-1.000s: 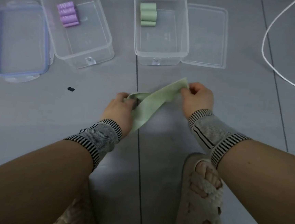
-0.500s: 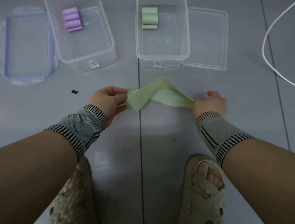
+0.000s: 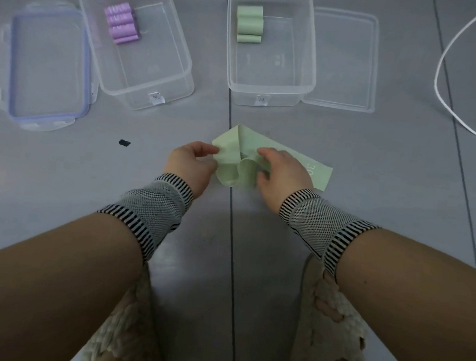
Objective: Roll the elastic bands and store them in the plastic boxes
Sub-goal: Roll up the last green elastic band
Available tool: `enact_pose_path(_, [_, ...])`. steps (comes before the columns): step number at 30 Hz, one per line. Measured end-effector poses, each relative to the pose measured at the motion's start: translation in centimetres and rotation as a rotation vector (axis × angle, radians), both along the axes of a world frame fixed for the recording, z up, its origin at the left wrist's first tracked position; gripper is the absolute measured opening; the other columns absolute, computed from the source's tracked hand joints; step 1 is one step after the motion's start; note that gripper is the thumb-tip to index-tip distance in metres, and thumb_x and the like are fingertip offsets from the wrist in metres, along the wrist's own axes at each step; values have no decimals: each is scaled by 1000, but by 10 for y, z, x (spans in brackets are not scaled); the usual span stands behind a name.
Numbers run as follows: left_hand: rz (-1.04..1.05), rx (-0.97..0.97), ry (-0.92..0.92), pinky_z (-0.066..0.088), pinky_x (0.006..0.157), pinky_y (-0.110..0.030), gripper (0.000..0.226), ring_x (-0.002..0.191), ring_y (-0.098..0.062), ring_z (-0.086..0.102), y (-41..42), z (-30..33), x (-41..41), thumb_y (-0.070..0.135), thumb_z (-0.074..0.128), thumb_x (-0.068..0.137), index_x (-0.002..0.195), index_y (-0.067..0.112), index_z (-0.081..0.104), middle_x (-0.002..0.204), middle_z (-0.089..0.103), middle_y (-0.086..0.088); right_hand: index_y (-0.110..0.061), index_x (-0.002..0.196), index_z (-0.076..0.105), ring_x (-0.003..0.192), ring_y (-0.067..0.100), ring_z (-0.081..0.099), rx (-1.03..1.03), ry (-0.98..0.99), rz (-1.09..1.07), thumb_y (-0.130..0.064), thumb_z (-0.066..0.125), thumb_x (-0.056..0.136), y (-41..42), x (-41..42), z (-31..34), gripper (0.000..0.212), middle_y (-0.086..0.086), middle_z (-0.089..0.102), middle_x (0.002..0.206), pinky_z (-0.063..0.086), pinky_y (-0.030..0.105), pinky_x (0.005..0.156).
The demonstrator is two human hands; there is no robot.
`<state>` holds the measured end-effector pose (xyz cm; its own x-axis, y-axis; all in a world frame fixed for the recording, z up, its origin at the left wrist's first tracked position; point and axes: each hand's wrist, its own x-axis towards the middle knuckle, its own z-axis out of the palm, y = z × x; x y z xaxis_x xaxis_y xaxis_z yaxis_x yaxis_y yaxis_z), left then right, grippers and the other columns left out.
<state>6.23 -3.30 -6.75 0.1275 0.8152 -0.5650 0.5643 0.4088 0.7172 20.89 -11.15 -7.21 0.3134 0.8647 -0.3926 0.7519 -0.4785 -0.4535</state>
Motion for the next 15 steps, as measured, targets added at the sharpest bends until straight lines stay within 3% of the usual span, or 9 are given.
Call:
enact_pose_path(4, [-121,79,59,49,62,-14,19,69,-8,56,-3,-3,6,26,71,80,96,21,63,92,59,4,-21,124,58,110,29,48,-58,-52,20,-26,49,91,-4,2,-1,35,8,58,118,39,34,93])
enact_pose_path(8, [-349,134,328,53,86,-35,26,93,-23,63,-2,-14,5,20,70,77,103,23,66,109,63,-6,-20,115,64,110,29,47,-87,-73,16,-22,46,92,-5,3,0,29,8,57,115,39,32,92])
enact_pose_path(10, [-335,155,362,52,86,-33,15,91,-23,63,-2,-13,4,18,66,80,95,20,69,101,66,-4,-19,111,67,110,28,47,-86,-71,16,-21,46,93,-6,3,0,28,8,57,114,38,32,92])
enact_pose_path(13, [-231,184,273,49,73,-26,5,75,-20,60,-1,-5,7,18,63,83,80,20,65,78,63,1,-18,105,68,108,28,48,-80,-65,17,-20,46,92,-7,3,1,25,8,58,112,38,31,90])
enact_pose_path(15, [-38,134,84,45,64,-23,10,65,-15,56,2,5,10,17,63,84,74,20,62,71,60,3,-17,103,67,107,28,47,-52,-69,-11,-19,47,90,-7,4,2,23,8,56,112,37,31,88])
